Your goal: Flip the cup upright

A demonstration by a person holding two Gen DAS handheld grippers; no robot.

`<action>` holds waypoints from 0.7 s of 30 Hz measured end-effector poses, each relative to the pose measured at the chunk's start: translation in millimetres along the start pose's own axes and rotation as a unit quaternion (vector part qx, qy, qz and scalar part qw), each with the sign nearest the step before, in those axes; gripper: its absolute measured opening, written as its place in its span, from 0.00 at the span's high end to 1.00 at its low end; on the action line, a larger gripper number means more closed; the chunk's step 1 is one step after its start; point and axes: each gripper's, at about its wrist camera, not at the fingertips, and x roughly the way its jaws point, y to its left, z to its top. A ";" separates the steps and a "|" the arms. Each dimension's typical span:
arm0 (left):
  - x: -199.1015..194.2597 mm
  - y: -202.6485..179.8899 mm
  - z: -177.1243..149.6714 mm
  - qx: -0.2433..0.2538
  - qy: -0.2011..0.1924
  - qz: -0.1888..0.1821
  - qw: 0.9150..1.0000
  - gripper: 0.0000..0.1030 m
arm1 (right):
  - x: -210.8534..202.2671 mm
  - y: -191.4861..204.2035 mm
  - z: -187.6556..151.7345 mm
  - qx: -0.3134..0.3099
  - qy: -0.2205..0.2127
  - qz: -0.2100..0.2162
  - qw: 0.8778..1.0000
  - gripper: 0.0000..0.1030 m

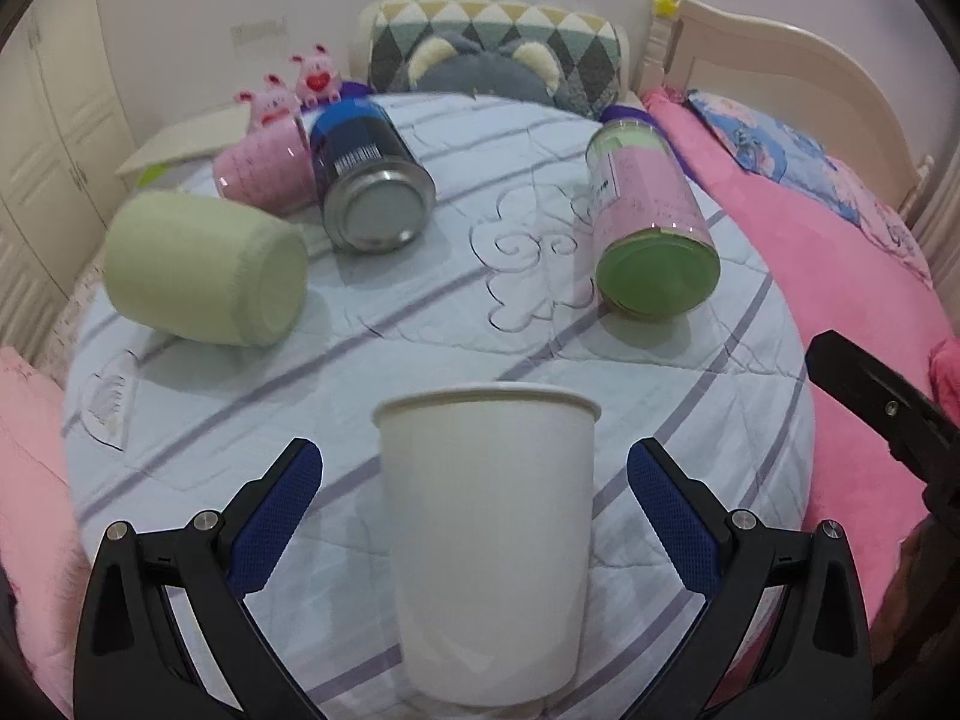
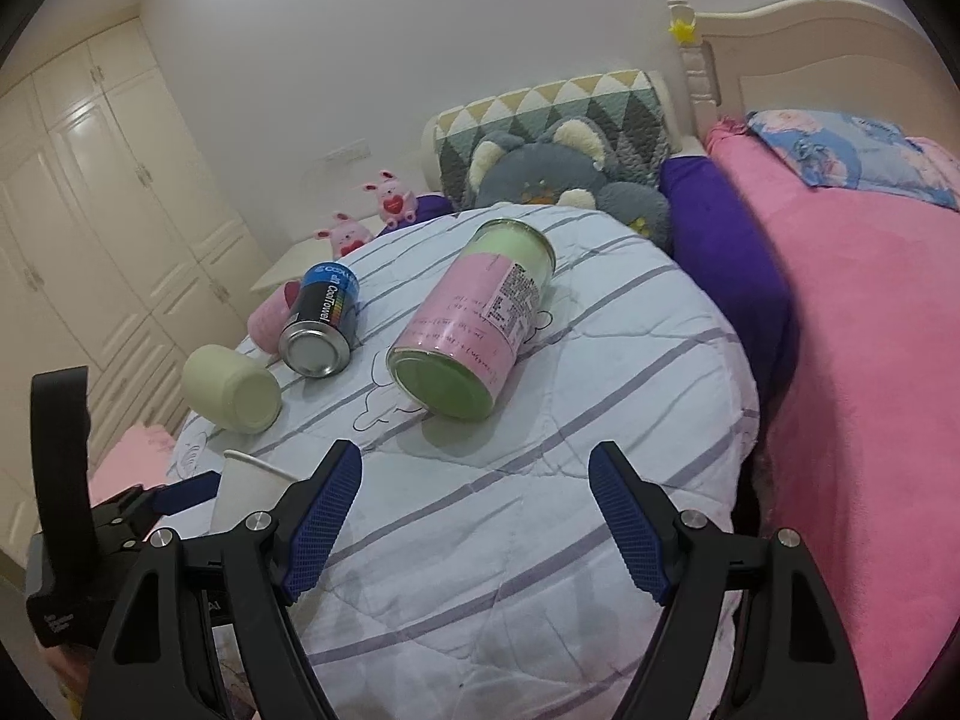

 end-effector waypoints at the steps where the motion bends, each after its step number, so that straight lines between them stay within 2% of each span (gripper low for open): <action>1: 5.0 1.3 0.1 -0.004 0.014 -0.010 1.000 0.08 | 1.8 -2.1 0.1 0.002 0.002 0.002 1.000 0.23; 2: 8.4 3.2 -0.8 -0.009 0.024 -0.019 0.999 0.15 | 4.2 -5.5 0.1 0.007 0.004 0.004 1.000 0.23; 3: 13.5 6.2 -1.7 -0.018 0.039 -0.029 0.999 0.34 | 5.9 -7.5 0.8 0.010 0.005 0.005 1.000 0.23; 5: 16.0 9.9 -2.9 -0.030 0.044 -0.039 0.998 0.34 | 9.1 -12.2 0.2 0.017 0.006 0.004 1.000 0.23; 12: -2.4 8.6 0.6 -0.015 -0.003 -0.046 0.999 0.35 | 13.2 -13.4 -2.1 0.023 0.014 0.006 1.000 0.23; 17: -15.5 4.6 9.7 0.005 -0.053 -0.040 0.998 0.34 | 11.8 -6.5 -1.5 0.015 0.013 0.005 1.000 0.23; 21: -26.1 1.4 19.4 0.022 -0.105 -0.041 0.993 0.33 | 11.0 -4.5 -0.1 0.016 0.010 0.000 1.000 0.23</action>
